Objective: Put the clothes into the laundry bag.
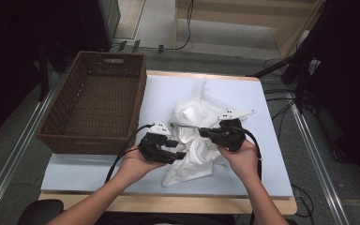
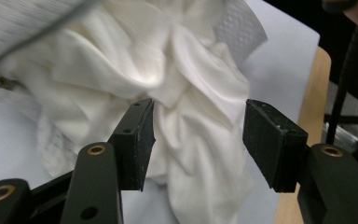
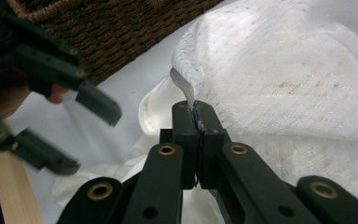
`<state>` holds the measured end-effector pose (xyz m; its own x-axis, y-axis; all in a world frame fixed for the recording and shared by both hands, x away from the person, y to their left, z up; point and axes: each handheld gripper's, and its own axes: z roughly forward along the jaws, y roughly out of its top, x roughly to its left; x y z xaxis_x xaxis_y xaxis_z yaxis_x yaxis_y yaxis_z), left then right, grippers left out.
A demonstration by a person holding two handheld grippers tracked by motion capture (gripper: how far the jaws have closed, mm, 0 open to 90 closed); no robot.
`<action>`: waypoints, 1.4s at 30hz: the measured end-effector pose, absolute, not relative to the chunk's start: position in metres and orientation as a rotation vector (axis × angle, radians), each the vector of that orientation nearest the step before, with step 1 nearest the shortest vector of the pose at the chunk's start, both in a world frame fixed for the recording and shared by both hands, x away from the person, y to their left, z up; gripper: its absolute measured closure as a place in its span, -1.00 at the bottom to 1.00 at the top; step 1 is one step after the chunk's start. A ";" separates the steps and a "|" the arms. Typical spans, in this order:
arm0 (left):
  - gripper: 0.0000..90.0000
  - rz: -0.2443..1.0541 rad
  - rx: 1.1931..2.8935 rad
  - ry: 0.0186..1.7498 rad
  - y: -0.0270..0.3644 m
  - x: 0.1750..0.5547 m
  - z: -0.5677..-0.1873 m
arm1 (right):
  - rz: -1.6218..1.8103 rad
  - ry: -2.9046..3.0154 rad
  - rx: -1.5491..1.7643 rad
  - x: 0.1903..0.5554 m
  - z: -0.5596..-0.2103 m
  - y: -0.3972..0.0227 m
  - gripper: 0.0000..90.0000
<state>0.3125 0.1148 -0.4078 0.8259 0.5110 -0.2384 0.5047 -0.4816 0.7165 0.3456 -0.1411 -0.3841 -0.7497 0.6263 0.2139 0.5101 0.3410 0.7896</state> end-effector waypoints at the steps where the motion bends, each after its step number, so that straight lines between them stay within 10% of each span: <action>1: -0.03 0.004 2.165 0.732 0.114 0.309 -0.409 | 1.377 2.464 1.053 0.346 -0.384 -0.141 1.00; 32: -0.12 0.148 2.238 0.673 0.093 0.275 -0.474 | 1.370 2.456 1.061 0.346 -0.385 -0.143 1.00; 42: 0.66 0.209 2.201 0.733 0.094 0.275 -0.477 | 1.371 2.456 1.053 0.346 -0.386 -0.142 1.00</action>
<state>0.2747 0.0941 -0.4766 0.8191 0.5672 -0.0854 0.4369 -0.5205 0.7337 0.3461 -0.1418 -0.3855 -0.7460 0.6333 0.2060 0.5078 0.3408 0.7912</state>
